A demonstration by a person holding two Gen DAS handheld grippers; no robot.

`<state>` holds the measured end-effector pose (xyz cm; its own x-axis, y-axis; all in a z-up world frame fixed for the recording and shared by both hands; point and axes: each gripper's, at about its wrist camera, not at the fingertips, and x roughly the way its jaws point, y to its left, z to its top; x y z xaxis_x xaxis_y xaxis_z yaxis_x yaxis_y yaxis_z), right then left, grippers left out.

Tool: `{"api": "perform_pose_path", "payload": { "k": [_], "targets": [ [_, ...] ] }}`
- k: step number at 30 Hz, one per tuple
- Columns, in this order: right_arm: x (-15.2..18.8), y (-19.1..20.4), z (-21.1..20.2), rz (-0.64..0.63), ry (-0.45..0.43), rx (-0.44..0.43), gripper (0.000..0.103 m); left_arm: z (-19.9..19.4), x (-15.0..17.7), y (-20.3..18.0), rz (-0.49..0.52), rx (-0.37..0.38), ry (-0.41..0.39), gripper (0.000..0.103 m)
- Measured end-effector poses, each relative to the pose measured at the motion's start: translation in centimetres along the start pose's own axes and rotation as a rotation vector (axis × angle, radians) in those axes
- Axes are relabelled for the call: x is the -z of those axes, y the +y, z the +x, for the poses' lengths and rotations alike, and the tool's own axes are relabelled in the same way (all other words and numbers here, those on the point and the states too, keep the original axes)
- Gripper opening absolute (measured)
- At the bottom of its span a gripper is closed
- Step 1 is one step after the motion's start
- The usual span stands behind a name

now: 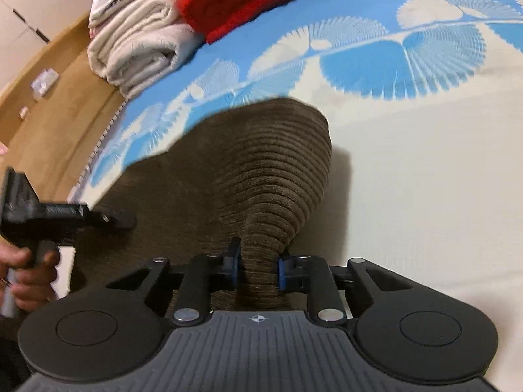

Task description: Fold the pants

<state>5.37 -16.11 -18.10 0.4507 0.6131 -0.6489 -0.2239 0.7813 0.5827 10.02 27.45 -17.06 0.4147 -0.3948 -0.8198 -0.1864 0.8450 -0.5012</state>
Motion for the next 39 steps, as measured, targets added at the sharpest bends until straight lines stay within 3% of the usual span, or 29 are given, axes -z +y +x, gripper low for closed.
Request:
{"api": "perform_pose_path", "payload": {
  "k": [4, 8, 10, 12, 15, 18, 21, 23, 26, 27, 28, 30, 31, 32, 36, 39],
  "targets": [
    [-4.0, -2.3, -3.3, -0.054, -0.044, 0.067, 0.02, 3.7, -0.8, -5.7, 0.053, 0.055, 0.013, 0.042],
    [-7.0, -7.3, -6.7, -0.086, -0.072, 0.183, 0.02, 9.0, -1.1, -12.2, 0.115, 0.126, 0.059, 0.043],
    [-7.7, -10.5, -8.1, -0.057, -0.072, 0.248, 0.02, 11.3, -0.8, -15.4, 0.187, 0.114, 0.078, 0.045],
    [-7.6, -14.0, -9.0, -0.007, -0.058, 0.321, 0.02, 12.2, -0.4, -17.6, 0.237, 0.097, 0.069, 0.054],
    [-6.4, -17.5, -9.7, 0.072, -0.061, 0.412, 0.03, 11.7, 0.0, -20.0, 0.339, 0.025, 0.044, 0.055],
    [-6.7, -16.9, -11.2, 0.035, -0.115, 0.42, 0.032, 9.1, 0.0, -20.8, 0.453, -0.06, -0.054, 0.054],
    [-6.9, -14.6, -13.1, -0.076, -0.228, 0.451, 0.032, 6.1, 0.0, -20.4, 0.459, -0.032, -0.134, 0.053],
    [-6.5, -14.0, -14.2, -0.113, -0.252, 0.391, 0.033, 5.1, 0.3, -20.4, 0.468, 0.036, -0.136, 0.041],
    [-5.3, -13.3, -14.2, -0.223, -0.162, 0.254, 0.033, 6.4, 2.8, -21.2, 0.609, 0.132, -0.025, 0.031],
    [-4.7, -13.0, -13.7, -0.264, -0.106, 0.215, 0.033, 7.4, 3.9, -21.3, 0.683, 0.106, 0.018, 0.031],
    [-3.9, -12.8, -12.9, -0.304, -0.035, 0.193, 0.033, 9.5, 5.5, -21.1, 0.78, 0.018, 0.079, 0.028],
    [-1.7, -13.4, -10.2, -0.389, 0.182, 0.229, 0.033, 12.5, 8.1, -20.3, 0.907, -0.121, 0.181, 0.029],
    [-0.9, -13.5, -9.6, -0.439, 0.224, 0.246, 0.033, 13.1, 8.8, -19.9, 0.92, -0.14, 0.208, 0.029],
    [-0.4, -13.3, -9.8, -0.486, 0.228, 0.231, 0.033, 13.0, 8.8, -19.9, 0.921, -0.141, 0.205, 0.029],
    [-1.7, -14.2, -11.1, -0.398, 0.25, 0.205, 0.032, 11.5, 7.3, -20.5, 0.9, -0.117, 0.219, 0.029],
    [-2.6, -14.6, -11.9, -0.393, 0.197, 0.238, 0.032, 10.0, 5.9, -21.7, 0.886, -0.074, 0.119, 0.029]
  ]
}}
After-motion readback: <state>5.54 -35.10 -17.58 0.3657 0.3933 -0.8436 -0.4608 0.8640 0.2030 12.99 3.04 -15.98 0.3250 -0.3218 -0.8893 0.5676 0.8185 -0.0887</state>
